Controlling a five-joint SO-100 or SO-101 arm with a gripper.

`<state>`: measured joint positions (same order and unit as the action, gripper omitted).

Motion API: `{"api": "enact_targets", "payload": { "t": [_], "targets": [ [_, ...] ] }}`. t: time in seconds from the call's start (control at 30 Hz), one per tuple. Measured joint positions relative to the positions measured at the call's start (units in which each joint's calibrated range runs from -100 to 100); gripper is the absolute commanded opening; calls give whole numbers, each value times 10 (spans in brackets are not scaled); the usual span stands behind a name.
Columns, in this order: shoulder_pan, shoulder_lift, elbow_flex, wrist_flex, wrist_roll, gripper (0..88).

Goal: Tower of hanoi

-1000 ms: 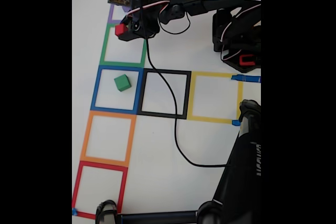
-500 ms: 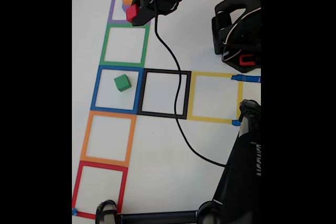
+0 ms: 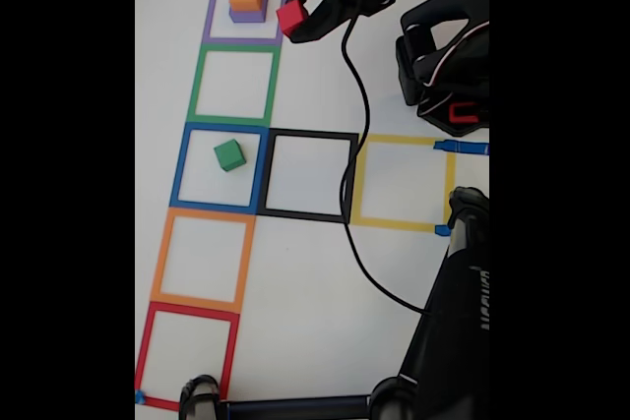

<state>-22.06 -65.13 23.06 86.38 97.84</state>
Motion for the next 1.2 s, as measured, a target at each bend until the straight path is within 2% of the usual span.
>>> {"api": "enact_targets", "payload": {
  "t": [0.2, 0.57, 0.83, 1.2],
  "targets": [
    [-9, -14, 226, -181, 16, 13],
    [-8, 94, 554, -667, 18, 14],
    [-27, 305, 591, -976, 18, 14],
    [-43, 534, 588, -1219, 18, 18]
  ]
}}
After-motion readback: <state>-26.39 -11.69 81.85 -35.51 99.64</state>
